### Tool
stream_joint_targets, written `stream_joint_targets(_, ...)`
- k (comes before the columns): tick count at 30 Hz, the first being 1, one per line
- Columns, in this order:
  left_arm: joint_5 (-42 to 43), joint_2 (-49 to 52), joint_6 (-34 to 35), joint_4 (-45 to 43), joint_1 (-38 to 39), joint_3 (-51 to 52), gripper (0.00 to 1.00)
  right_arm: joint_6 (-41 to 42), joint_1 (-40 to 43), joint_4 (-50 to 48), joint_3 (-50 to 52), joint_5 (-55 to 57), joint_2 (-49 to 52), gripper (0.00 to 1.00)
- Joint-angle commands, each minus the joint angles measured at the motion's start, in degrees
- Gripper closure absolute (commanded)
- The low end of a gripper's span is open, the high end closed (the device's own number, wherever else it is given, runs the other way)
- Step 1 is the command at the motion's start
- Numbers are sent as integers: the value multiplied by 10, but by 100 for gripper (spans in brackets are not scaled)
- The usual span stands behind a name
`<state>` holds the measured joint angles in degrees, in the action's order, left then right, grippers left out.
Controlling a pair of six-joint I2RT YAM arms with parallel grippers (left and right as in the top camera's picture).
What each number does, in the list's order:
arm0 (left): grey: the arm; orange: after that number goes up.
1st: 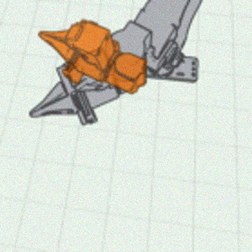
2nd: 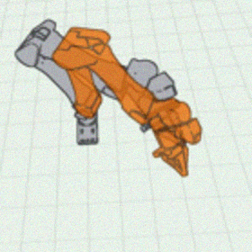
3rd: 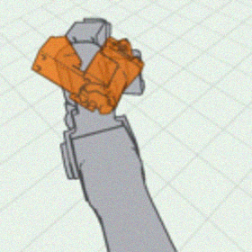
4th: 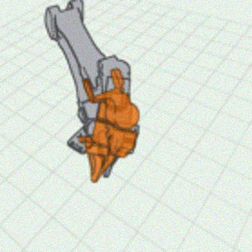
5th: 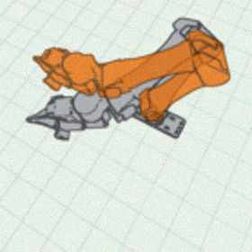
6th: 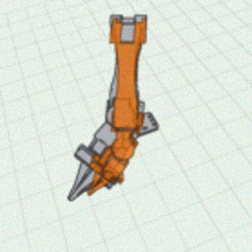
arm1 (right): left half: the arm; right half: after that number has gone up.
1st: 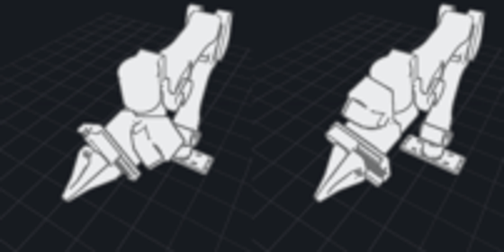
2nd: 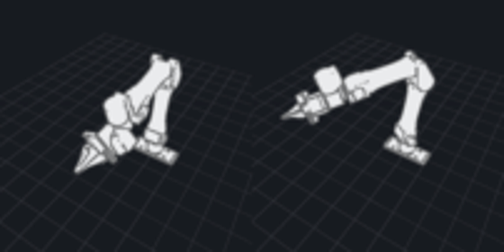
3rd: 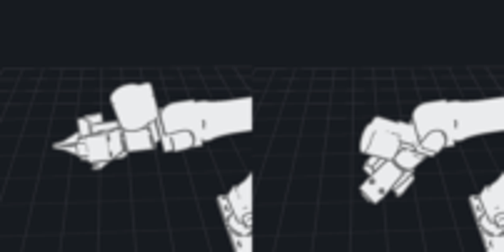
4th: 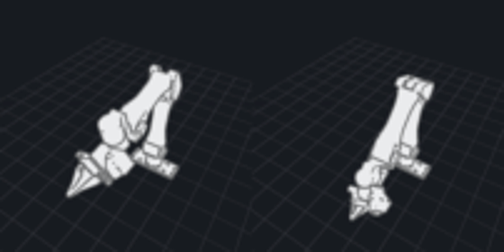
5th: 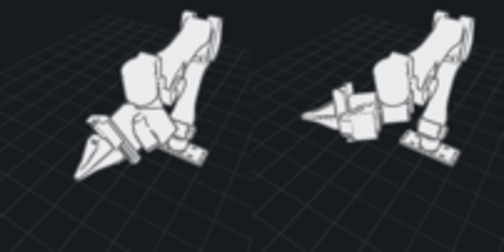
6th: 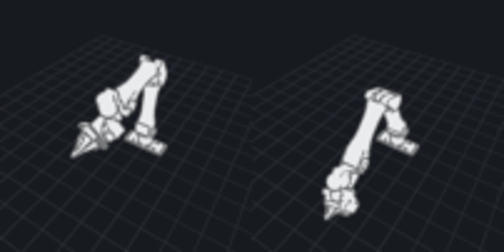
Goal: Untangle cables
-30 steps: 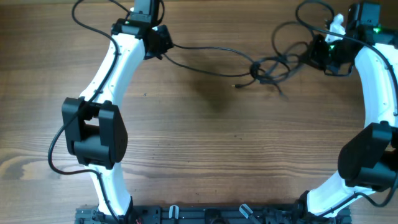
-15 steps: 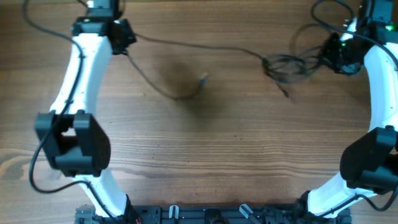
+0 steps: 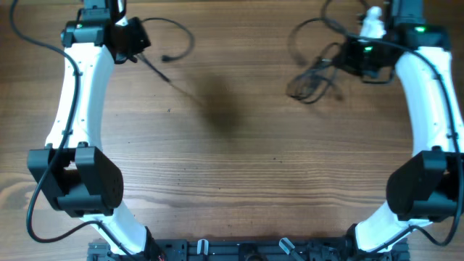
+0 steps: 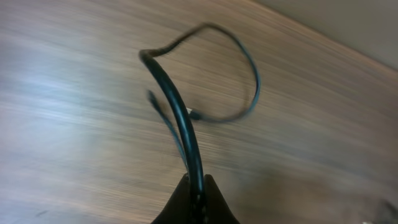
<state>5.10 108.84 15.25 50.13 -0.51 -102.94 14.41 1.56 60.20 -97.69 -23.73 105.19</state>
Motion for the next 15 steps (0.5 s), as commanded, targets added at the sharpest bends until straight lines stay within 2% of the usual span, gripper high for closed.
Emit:
stream_joint_targets(1, 99, -31, -46, -18, 14, -5, 96, 13, -27, -6, -12, -14, 11, 96)
stream_joint_targets(9, 169, -144, -43, -81, 16, -6, 96, 38, -86, -45, -10, -16, 15, 96)
stream_joint_targets(15, 197, -198, -39, -78, 33, -6, 96, 67, -124, -56, -2, 29, 16, 94)
